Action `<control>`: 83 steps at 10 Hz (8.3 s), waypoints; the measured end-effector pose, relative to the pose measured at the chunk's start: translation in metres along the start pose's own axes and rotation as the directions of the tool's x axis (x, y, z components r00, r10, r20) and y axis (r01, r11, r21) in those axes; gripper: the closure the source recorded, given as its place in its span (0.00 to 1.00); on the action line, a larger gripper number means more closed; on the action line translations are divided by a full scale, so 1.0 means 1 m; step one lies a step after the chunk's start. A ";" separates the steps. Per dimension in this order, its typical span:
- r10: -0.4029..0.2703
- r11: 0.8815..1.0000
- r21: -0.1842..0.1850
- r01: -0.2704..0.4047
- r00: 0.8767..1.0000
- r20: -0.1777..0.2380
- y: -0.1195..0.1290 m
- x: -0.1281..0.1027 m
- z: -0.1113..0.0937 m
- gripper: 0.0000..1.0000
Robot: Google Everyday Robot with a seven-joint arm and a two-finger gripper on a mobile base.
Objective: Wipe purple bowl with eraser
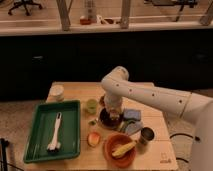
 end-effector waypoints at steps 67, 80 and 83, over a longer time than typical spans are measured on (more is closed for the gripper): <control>-0.048 0.997 0.057 0.046 0.998 0.034 -0.028 0.001 0.016 1.00; -0.048 0.997 0.057 0.046 0.998 0.035 -0.028 0.001 0.017 1.00; -0.048 0.997 0.057 0.046 0.998 0.035 -0.028 0.001 0.017 1.00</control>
